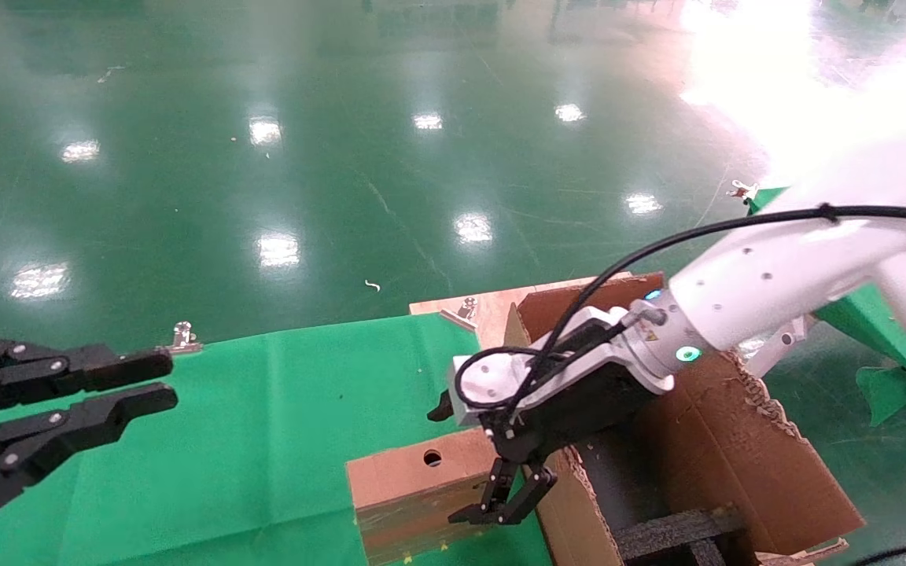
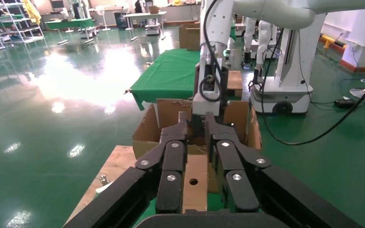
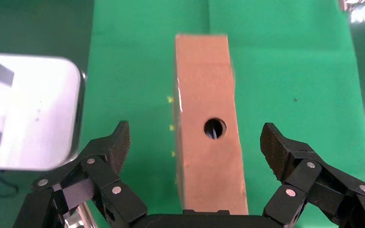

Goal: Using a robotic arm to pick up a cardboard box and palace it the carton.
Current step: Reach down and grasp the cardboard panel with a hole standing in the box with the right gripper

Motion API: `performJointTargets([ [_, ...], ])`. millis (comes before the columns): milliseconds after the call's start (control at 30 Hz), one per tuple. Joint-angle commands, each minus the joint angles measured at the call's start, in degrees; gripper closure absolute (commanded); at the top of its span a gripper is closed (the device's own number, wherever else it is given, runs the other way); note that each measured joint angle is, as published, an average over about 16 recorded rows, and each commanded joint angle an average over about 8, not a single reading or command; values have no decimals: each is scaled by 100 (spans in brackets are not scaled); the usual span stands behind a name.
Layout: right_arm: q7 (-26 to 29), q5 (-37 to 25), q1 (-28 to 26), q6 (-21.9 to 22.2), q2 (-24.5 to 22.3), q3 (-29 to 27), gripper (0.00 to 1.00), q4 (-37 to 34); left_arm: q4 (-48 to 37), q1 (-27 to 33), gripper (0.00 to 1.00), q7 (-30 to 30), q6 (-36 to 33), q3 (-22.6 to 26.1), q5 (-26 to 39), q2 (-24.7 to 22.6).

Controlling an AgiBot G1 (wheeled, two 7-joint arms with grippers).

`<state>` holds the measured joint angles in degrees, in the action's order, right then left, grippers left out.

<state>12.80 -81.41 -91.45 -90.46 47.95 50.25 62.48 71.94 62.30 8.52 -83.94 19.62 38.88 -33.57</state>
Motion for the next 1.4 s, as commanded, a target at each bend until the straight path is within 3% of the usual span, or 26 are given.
performJointTargets([
  [33,-79,-126,-119,13,111,197,0,-117,0,0,100,0,0,0,0,0],
  [333,-366,-575,-509,41,605,815,0,-482,0,0,99,0,0,1,0,0],
  [367,-396,-601,-537,44,652,867,0,-531,0,0,90,0,0,1,0,0],
  [567,-610,-702,-654,63,882,1138,1,-810,0,0,15,0,0,1,-1,0],
  [600,-642,-703,-663,70,908,1167,7,-847,0,0,4,0,0,1,-1,0],
  [633,-668,-702,-669,76,928,1190,16,-875,0,0,0,0,0,1,-1,0],
  [833,-770,-689,-705,114,1015,1285,91,-1011,-1,-1,0,-1,2,1,0,1],
  [867,-775,-690,-709,117,1021,1292,97,-1021,-1,-1,0,-1,2,0,0,1],
  [1400,-753,-678,-687,110,991,1255,100,-980,-1,-1,0,-1,2,0,-4,1],
])
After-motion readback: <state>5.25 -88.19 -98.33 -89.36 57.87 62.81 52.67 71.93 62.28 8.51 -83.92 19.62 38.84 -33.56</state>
